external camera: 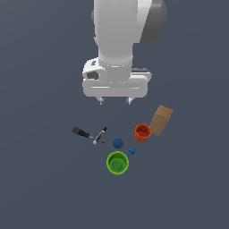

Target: Pick up a designated object from a clutter of objects.

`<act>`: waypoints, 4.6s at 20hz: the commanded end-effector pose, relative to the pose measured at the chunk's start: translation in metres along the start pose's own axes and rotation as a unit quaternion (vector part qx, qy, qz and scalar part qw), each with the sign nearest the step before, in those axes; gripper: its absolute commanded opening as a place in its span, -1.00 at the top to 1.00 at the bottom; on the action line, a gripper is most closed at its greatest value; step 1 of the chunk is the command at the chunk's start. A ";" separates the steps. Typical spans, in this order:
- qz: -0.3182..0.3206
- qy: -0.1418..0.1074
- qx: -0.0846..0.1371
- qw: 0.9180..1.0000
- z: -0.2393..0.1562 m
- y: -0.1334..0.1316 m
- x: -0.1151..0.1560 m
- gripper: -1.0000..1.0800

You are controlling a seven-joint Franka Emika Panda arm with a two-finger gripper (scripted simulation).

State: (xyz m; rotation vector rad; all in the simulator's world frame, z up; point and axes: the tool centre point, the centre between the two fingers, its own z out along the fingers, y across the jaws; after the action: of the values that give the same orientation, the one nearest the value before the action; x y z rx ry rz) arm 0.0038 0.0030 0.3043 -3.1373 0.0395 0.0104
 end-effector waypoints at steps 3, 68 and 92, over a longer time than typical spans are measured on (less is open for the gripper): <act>0.001 -0.001 0.000 1.000 0.001 0.001 -0.001 -0.92; -0.436 -0.002 -0.001 0.900 0.186 0.124 0.004 -0.92; -0.544 0.002 -0.003 0.839 0.232 0.153 -0.008 -0.92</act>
State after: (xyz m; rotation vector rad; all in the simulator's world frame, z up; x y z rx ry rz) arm -0.0095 -0.1493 0.0715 -2.6570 -1.6755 0.0009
